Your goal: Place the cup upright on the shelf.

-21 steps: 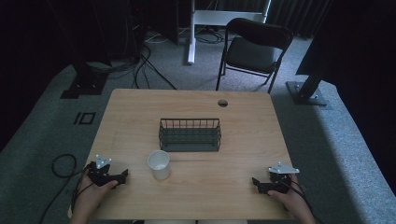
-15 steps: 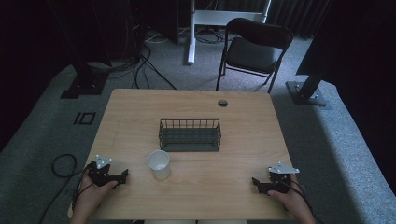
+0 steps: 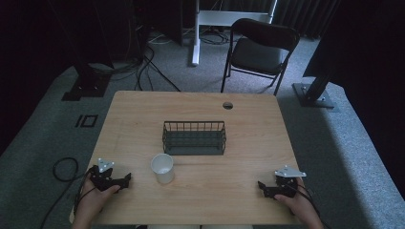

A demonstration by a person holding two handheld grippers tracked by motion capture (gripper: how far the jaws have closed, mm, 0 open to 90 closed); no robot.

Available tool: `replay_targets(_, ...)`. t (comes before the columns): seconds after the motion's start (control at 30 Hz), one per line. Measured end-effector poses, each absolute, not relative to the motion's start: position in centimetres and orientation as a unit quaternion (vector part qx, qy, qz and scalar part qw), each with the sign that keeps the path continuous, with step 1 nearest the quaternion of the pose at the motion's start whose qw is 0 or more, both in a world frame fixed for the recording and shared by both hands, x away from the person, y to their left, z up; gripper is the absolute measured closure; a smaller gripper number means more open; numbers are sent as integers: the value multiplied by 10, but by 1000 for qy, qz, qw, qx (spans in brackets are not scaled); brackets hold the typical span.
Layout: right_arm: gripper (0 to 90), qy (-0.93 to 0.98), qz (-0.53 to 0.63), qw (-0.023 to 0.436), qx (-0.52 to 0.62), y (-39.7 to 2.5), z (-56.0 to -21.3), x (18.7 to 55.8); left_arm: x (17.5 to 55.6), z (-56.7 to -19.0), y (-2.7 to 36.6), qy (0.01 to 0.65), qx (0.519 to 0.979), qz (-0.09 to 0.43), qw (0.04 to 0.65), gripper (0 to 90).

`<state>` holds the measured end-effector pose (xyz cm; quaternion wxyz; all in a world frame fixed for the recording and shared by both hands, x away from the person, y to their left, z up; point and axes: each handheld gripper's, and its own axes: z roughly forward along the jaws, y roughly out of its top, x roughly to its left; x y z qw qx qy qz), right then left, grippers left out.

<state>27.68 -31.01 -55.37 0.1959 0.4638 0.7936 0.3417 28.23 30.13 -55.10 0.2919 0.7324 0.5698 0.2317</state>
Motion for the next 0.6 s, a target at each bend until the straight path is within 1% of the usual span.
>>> replay_targets(0.6, 124, 785, 347, 197, 474, -303, -553, 283, 282, -551, 301, 568, 734, 231, 292, 26)
